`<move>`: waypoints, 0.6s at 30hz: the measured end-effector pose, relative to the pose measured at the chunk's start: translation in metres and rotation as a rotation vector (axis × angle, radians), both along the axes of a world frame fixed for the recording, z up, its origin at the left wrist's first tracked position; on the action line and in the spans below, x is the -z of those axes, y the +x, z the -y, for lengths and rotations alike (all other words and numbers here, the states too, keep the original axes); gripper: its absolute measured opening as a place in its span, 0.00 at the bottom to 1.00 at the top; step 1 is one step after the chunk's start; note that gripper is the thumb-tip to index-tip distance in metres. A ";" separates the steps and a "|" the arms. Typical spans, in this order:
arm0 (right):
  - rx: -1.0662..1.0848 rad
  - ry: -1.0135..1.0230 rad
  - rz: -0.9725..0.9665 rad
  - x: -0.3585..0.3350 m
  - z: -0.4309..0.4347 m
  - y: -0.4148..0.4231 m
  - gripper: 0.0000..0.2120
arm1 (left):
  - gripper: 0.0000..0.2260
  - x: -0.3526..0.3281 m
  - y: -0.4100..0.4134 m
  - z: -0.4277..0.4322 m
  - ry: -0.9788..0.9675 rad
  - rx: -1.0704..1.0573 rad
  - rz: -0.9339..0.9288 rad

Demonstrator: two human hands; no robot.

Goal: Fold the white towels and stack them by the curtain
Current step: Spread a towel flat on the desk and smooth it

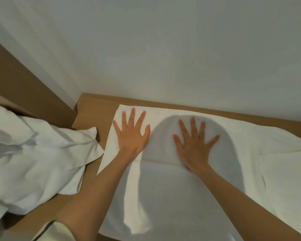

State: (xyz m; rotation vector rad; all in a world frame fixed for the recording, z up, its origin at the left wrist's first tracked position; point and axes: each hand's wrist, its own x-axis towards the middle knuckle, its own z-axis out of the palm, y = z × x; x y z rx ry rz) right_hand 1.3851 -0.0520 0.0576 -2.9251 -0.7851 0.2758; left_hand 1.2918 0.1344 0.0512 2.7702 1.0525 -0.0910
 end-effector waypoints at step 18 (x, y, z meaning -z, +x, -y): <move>0.064 -0.022 -0.005 -0.015 0.034 -0.006 0.24 | 0.25 -0.020 -0.003 -0.018 -0.021 0.024 -0.060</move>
